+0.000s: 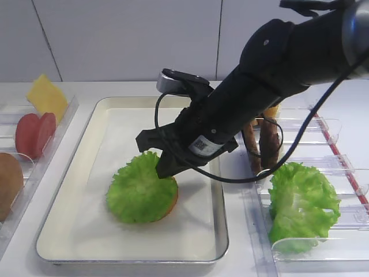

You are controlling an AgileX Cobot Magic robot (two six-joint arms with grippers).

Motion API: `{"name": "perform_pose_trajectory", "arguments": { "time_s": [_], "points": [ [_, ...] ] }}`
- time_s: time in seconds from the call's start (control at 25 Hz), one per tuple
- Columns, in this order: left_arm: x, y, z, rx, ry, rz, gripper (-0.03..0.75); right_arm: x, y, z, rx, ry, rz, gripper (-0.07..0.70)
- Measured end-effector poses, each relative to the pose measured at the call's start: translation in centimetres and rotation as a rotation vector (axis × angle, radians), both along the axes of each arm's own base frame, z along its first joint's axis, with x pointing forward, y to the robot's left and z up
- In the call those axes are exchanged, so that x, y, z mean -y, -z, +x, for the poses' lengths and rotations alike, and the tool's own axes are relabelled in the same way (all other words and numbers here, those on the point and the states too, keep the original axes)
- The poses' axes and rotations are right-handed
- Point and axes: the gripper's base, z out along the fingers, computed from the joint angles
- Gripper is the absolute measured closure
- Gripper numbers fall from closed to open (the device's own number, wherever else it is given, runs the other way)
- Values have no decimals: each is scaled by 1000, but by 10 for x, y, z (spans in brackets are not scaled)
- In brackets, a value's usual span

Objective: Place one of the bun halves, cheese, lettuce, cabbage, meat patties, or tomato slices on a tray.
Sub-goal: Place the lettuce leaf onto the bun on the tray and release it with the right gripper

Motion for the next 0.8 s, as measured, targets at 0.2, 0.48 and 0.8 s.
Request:
{"name": "perform_pose_trajectory", "arguments": {
  "time_s": [0.2, 0.48, 0.8],
  "points": [
    [0, 0, 0, 0, 0, 0, 426, 0, 0, 0, 5, -3, -5, 587],
    [0, 0, 0, 0, 0, 0, 429, 2, 1, 0, 18, -19, -26, 235],
    [0, 0, 0, 0, 0, 0, 429, 8, -30, 9, 92, -30, -147, 104]
  ]
}}
